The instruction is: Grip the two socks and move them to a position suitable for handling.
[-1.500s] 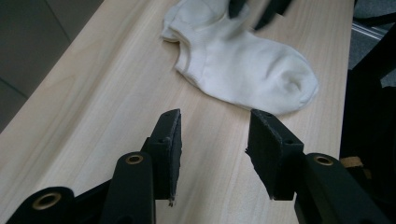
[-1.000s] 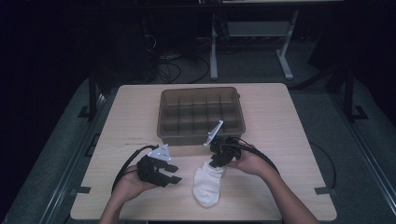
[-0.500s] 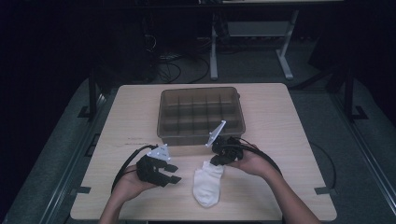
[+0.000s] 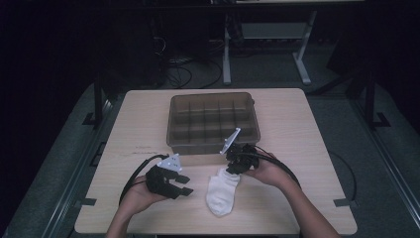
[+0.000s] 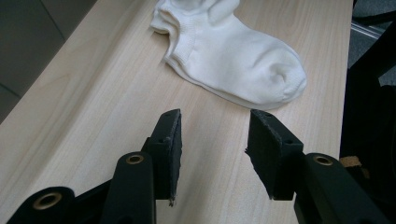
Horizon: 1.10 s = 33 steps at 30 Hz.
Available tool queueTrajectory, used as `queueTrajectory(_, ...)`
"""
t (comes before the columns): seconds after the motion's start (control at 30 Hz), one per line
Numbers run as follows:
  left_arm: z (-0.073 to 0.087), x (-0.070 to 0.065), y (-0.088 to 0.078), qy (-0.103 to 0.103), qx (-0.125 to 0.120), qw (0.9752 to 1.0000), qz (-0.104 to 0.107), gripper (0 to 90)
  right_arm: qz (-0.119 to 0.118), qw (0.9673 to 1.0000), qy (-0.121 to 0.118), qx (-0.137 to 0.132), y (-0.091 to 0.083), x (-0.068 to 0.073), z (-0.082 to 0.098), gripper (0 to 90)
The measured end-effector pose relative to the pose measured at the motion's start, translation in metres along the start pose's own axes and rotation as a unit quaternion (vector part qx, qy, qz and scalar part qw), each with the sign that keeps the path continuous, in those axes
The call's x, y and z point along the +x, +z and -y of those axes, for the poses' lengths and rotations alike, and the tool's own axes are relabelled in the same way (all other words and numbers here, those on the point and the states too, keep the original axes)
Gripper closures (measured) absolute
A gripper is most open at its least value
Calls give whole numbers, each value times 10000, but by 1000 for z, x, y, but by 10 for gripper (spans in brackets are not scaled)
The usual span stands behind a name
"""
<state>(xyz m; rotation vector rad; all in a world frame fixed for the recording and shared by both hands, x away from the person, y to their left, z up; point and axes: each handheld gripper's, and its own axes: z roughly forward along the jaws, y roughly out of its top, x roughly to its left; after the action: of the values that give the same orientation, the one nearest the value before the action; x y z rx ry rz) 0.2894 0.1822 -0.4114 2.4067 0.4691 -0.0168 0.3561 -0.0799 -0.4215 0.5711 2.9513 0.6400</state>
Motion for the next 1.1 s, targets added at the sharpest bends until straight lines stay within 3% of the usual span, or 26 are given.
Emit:
queueTrajectory(0.1, -1, -1, 1, 8, 1, 10000, 11, 548, -1, 9999, -43, -125, -10, 5, 2, 734)
queueTrajectory(0.23, -3, -3, 3, 53, 34, 10000, 8, 548, -115, 9998, -137, -98, -16, 16, 6, 775)
queueTrajectory(0.33, -4, -4, 5, 68, 44, 10000, 27, 548, -349, 9991, -175, -163, -15, 24, 9, 796)
queueTrajectory(0.4, -4, -3, 6, 79, 74, 9999, 50, 548, -431, 9989, -199, -46, -9, 27, 10, 806)
queueTrajectory(0.47, -4, -3, 7, 80, 95, 9999, 53, 548, -310, 9992, -252, 64, -1, 28, 10, 818)
queueTrajectory(0.7, -3, -4, 8, 60, 108, 9999, 71, 547, -364, 9993, -84, 48, 15, 18, 15, 822)
queueTrajectory(0.93, -5, -5, 11, 80, 127, 9998, 94, 547, -282, 9994, -117, -158, 2, 23, 16, 777)
queueTrajectory(1.1, -5, -6, 12, 100, 129, 9998, 83, 547, -397, 9986, -201, -284, -6, 33, 17, 770)
